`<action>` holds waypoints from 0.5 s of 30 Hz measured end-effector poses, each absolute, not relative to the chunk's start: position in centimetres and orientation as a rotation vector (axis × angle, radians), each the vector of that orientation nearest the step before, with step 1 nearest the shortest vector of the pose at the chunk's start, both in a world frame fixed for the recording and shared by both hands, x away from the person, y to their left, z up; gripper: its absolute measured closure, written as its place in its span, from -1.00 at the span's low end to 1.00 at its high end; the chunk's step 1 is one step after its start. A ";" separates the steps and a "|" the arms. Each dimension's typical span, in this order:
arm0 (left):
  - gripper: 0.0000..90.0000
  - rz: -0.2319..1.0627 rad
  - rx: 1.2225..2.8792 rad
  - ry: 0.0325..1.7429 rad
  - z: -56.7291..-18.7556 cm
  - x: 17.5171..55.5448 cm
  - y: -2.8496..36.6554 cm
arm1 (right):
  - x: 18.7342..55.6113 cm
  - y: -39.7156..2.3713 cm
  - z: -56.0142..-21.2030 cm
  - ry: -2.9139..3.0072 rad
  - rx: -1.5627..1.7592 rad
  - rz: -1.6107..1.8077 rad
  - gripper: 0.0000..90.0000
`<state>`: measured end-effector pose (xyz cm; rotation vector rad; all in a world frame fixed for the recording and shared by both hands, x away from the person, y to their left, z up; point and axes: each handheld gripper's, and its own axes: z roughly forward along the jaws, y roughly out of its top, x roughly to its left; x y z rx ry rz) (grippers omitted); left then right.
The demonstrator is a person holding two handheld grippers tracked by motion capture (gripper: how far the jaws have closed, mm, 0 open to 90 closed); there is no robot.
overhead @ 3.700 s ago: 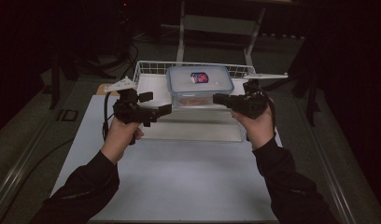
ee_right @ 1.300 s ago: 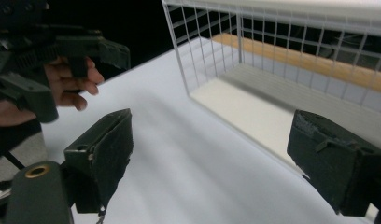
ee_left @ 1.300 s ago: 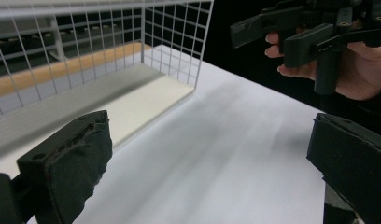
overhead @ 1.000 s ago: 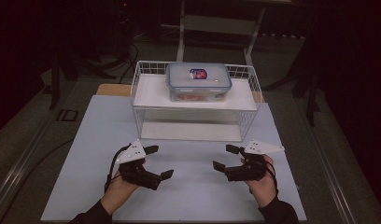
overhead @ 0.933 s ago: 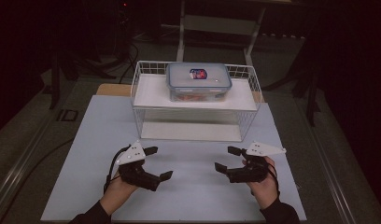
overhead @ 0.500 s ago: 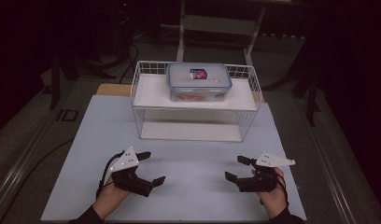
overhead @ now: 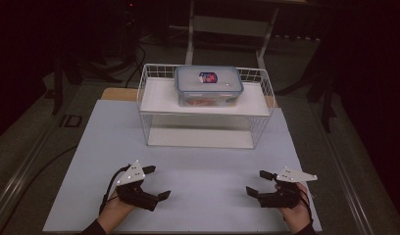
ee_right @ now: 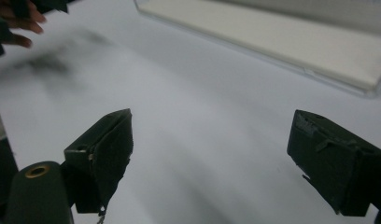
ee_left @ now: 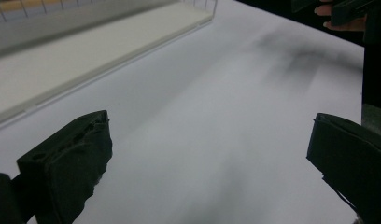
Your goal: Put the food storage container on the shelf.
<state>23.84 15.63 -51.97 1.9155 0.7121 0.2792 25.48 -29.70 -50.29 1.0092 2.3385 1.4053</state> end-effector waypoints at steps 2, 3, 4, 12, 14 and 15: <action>-1.00 0.279 1.919 0.706 -52.0 23.9 15.5 | 25.6 -29.8 -50.4 2.330 1.016 1.405 -0.68; -1.00 0.278 1.914 0.703 -51.9 23.9 15.4 | 25.7 -29.8 -50.5 2.331 1.015 1.406 -0.68; -1.00 0.274 1.907 0.698 -51.8 23.9 15.4 | 25.7 -29.8 -50.5 2.337 1.016 1.404 -0.68; -1.00 0.256 1.910 0.701 -52.0 24.0 15.3 | 25.9 -29.4 -50.9 2.374 1.011 1.384 -0.69; -1.00 0.257 1.908 0.702 -52.0 24.0 15.4 | 25.9 -29.4 -51.0 2.370 1.017 1.384 -0.69; -1.00 0.254 1.906 0.703 -52.0 24.0 15.4 | 25.9 -29.5 -51.0 2.371 1.018 1.387 -0.69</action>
